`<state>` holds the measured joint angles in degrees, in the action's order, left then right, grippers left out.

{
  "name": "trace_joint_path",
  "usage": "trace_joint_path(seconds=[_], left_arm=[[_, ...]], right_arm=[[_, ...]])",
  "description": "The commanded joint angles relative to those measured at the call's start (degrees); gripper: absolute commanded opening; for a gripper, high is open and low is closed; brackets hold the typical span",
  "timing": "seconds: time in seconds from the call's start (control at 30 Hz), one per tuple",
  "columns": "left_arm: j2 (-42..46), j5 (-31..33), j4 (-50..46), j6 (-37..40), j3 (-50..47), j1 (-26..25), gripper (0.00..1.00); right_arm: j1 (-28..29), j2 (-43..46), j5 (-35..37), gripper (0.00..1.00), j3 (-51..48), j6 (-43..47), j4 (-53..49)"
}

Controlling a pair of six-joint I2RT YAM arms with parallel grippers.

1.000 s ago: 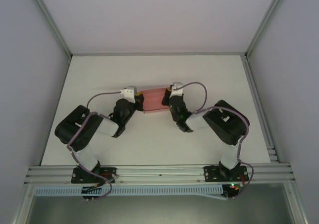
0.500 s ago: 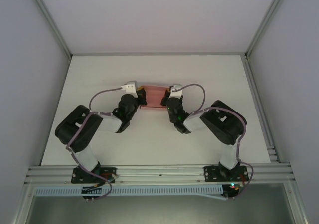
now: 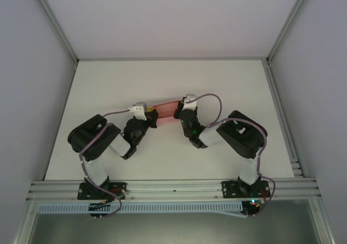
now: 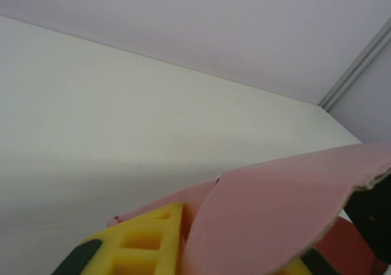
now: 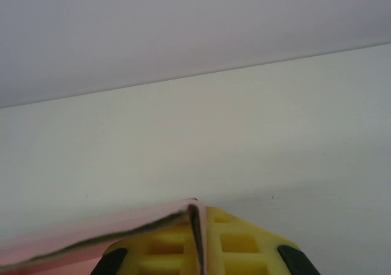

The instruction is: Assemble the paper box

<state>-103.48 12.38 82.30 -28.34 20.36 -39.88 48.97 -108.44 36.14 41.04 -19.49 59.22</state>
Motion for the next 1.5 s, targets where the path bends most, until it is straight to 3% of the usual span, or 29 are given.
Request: trace_joint_path(seconds=[0.0, 0.07, 0.13, 0.2, 0.3, 0.67, 0.73, 0.87, 0.93, 1.1, 1.17, 1.2, 1.37, 1.47], left_arm=[[3.08, -8.28, -0.26, 1.47, -0.56, -3.18, 0.23], [5.66, -7.80, -3.43, 2.57, -0.43, -3.34, 0.44], [8.01, -7.79, -4.52, 3.27, -1.24, -3.45, 0.49], [10.15, -6.08, -5.86, 3.79, -2.11, -3.64, 0.64], [13.60, -3.82, -10.24, 4.24, -2.78, -3.76, 0.99], [30.70, 9.52, -41.43, 5.72, 0.66, -4.26, 1.00], [33.11, 12.43, -42.58, 4.93, -0.42, -4.33, 1.00], [38.30, 13.22, -50.58, 2.44, 1.27, -4.42, 1.00], [40.76, 12.89, -54.99, 0.35, 2.66, -4.40, 1.00], [46.56, 11.14, -69.21, -2.30, 9.09, -4.35, 1.00], [47.96, 11.63, -75.66, -3.65, 12.60, -4.24, 1.00], [48.05, 12.34, -79.43, -3.92, 14.82, -4.14, 1.00], [44.86, 12.55, -92.23, -7.65, 22.73, -1.38, 1.00], [42.06, 9.81, -94.25, -8.31, 24.76, 0.90, 1.00]], right_arm=[[2.98, 0.92, -4.98, 0.07, -1.96, 0.40, -2.16], [3.07, 1.30, -4.41, 0.07, -2.10, 0.68, -2.63], [3.23, 1.45, -4.03, 0.07, -2.14, 0.94, -3.05], [3.34, 1.63, -3.81, 0.08, -2.35, 1.03, -3.06], [3.49, 2.23, -3.23, 0.09, -2.94, 0.96, -2.99], [4.12, 3.03, -2.20, 0.16, -3.42, 1.73, -3.88], [4.25, 3.56, -2.88, 0.24, -3.59, 2.11, -3.81], [4.97, 5.56, -3.44, 0.36, -3.93, 2.30, -6.55], [5.30, 7.18, -3.53, 0.46, -4.23, 2.18, -9.36], [7.11, 14.23, -5.42, 0.80, -5.07, 1.93, -22.69], [7.65, 17.36, -7.40, 0.88, -5.40, 1.47, -29.23], [8.00, 19.28, -7.70, 0.99, -5.82, -0.47, -32.80], [9.47, 30.32, -10.60, 1.00, -6.73, -1.02, -42.16], [9.34, 34.84, -4.91, 1.00, -3.06, -5.88, -51.68]])
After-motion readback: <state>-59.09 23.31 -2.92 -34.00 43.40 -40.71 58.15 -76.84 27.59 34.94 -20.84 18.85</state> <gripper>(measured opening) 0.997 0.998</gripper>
